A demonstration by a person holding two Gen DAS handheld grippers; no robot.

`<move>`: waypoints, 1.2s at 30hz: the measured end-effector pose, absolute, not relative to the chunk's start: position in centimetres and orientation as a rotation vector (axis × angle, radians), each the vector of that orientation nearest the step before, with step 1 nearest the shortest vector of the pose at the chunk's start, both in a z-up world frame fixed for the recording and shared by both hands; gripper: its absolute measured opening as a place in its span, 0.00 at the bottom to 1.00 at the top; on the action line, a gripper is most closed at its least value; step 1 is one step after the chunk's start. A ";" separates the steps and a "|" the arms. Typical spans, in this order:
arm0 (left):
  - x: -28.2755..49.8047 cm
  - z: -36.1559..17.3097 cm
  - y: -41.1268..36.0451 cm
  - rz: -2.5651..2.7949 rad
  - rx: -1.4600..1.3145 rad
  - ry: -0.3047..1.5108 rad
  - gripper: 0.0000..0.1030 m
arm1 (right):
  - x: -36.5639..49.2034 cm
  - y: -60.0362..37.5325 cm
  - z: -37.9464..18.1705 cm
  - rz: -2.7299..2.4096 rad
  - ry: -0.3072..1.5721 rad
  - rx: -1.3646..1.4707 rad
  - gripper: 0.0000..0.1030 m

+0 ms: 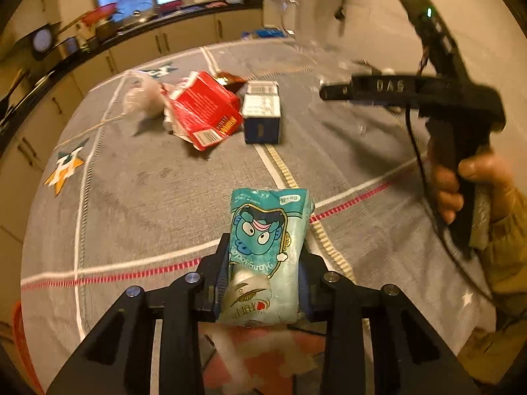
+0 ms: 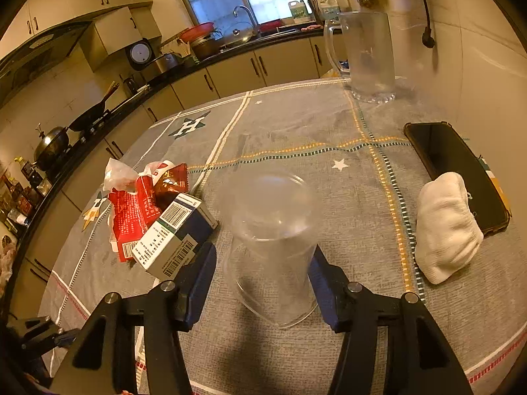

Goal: Collect trash
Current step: 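Grasp the teal wipes pack with the left tool while the right tool holds the cup, then carry the teal pack and clear cup to the red wastebasket with both tools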

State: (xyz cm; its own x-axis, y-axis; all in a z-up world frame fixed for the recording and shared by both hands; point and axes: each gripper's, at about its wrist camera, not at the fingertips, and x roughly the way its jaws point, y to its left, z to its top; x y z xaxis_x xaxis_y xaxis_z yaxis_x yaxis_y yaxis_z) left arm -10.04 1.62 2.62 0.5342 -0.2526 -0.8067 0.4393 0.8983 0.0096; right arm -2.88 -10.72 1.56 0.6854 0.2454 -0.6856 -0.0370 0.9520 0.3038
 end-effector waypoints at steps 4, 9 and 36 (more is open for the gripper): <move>-10.5 3.9 3.1 -0.336 0.148 0.878 0.32 | -3.0 -10.4 1.4 0.150 0.809 0.251 0.33; -11.6 5.3 5.3 -0.240 0.070 0.830 0.32 | -3.2 -10.7 1.7 0.144 0.787 0.255 0.24; -18.9 8.9 21.1 0.193 -0.096 0.696 0.33 | -9.0 -8.8 4.8 0.141 0.707 0.234 0.23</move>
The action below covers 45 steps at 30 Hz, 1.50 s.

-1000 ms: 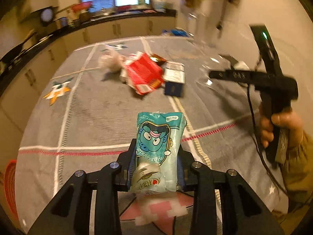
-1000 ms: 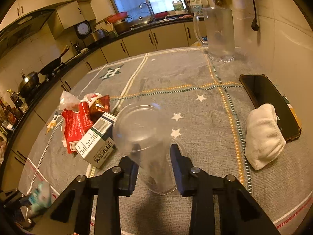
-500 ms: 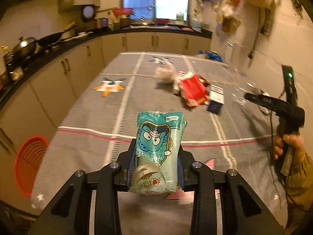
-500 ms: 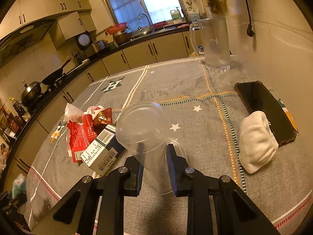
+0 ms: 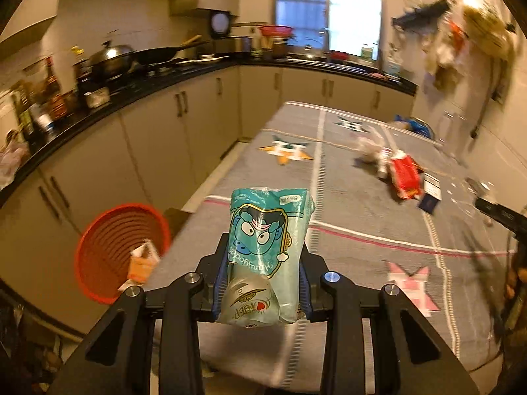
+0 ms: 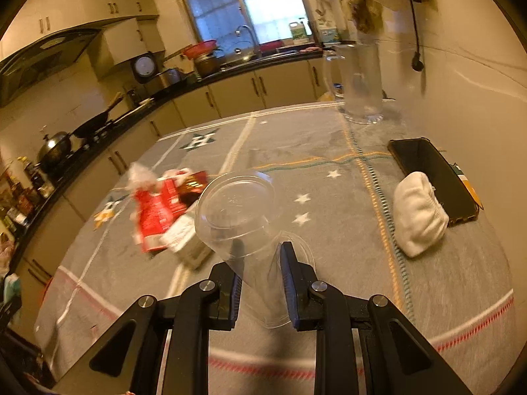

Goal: Collect trash
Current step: 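Carry the teal pack and clear cup to the red wastebasket with both tools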

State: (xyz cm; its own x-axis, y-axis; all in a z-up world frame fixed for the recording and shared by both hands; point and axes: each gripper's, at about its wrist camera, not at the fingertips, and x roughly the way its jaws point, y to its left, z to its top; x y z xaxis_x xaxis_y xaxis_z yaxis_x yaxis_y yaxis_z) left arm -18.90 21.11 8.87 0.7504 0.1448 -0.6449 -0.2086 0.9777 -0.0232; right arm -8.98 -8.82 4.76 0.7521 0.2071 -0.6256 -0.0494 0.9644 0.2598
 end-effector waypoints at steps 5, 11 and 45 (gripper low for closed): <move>-20.1 8.6 23.9 0.259 -0.139 0.700 0.33 | -10.5 -6.6 6.2 0.190 0.683 0.181 0.23; -21.1 8.2 25.8 0.323 -0.150 0.702 0.33 | -10.8 -4.2 7.4 0.235 0.683 0.170 0.23; -21.2 1.0 45.4 0.478 -0.441 0.777 0.33 | -8.7 32.4 6.0 0.846 0.916 -0.016 0.24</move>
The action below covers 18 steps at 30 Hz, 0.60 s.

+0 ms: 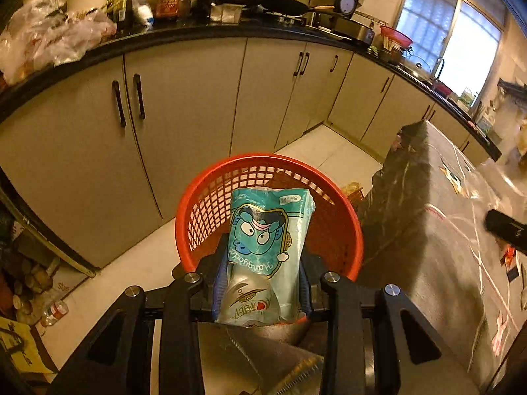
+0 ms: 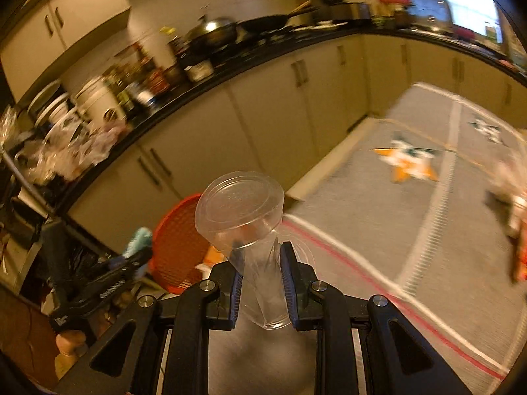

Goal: Collect trash
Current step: 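Carry the teal pack and clear cup to the red wastebasket with both tools, then open both tools to drop the pack and cup into the wastebasket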

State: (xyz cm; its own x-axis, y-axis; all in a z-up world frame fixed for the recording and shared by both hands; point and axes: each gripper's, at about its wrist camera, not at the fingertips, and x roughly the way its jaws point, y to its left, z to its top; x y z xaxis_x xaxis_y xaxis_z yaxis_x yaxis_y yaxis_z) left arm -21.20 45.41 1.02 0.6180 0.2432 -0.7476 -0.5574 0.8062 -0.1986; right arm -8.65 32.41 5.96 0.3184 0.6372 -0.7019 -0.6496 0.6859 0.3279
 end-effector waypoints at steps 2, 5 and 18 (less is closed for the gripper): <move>-20.9 0.7 46.2 0.473 -0.454 0.780 0.33 | -8.5 35.0 5.3 0.874 0.938 -0.025 0.24; -20.3 0.4 47.3 0.471 -0.460 0.783 0.34 | -8.3 39.0 4.1 0.906 0.965 -0.050 0.24; -21.5 1.1 47.1 0.523 -0.391 0.757 0.59 | -7.0 43.6 0.3 0.912 1.056 -0.054 0.45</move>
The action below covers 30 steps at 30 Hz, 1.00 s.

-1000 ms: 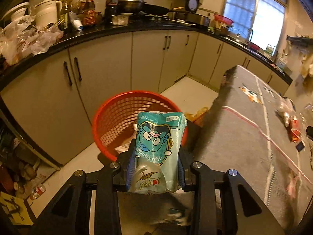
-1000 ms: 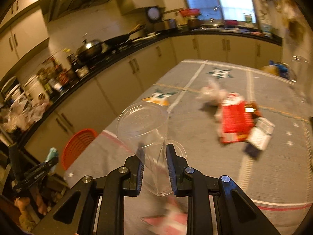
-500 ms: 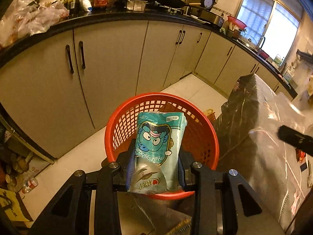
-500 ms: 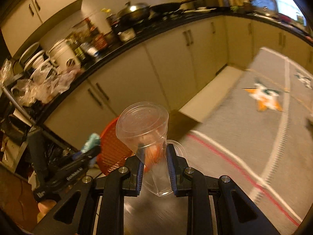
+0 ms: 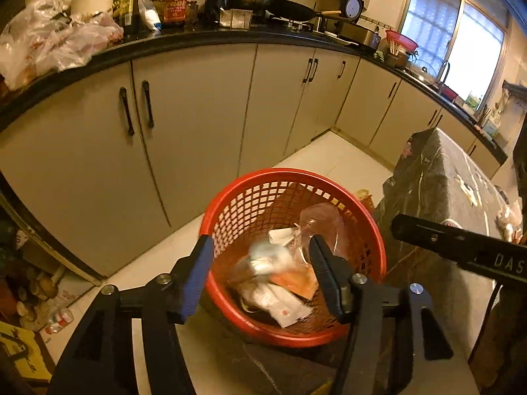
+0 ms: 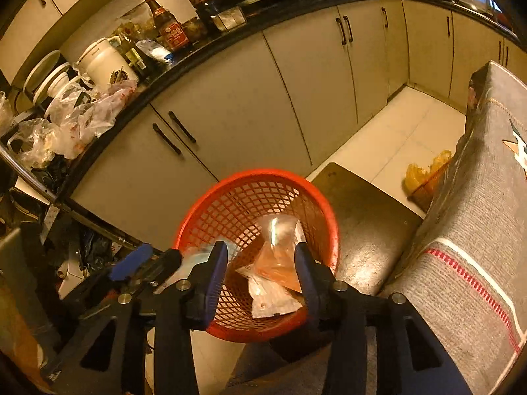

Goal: Collect trash
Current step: 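Open both tools to drop the pack and cup into the wastebasket, then return both tools to the table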

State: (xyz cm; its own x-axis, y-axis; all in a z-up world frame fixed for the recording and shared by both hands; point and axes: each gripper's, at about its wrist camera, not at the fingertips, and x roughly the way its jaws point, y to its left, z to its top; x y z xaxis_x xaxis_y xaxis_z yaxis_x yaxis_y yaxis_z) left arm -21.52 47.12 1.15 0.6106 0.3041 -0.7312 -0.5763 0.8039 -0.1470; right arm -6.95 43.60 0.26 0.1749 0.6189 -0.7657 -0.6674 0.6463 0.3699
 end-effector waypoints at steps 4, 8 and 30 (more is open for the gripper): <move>-22.5 2.0 46.1 0.573 -0.348 0.746 0.69 | -7.0 41.4 1.0 0.894 1.049 -0.009 0.50; -23.4 2.7 45.0 0.633 -0.309 0.752 0.70 | -7.8 39.0 1.9 0.872 1.024 0.016 0.52; -24.2 6.0 37.7 0.655 -0.193 0.757 0.71 | -12.2 26.0 5.4 0.739 0.870 0.023 0.60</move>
State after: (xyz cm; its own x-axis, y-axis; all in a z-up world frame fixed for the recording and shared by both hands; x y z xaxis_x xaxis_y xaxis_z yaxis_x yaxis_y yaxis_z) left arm -24.22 37.75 5.97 0.5412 0.4800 -0.6905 -0.6140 0.7866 0.0655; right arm -12.17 26.02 5.38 0.4164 0.5976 -0.6852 -0.5800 0.7550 0.3060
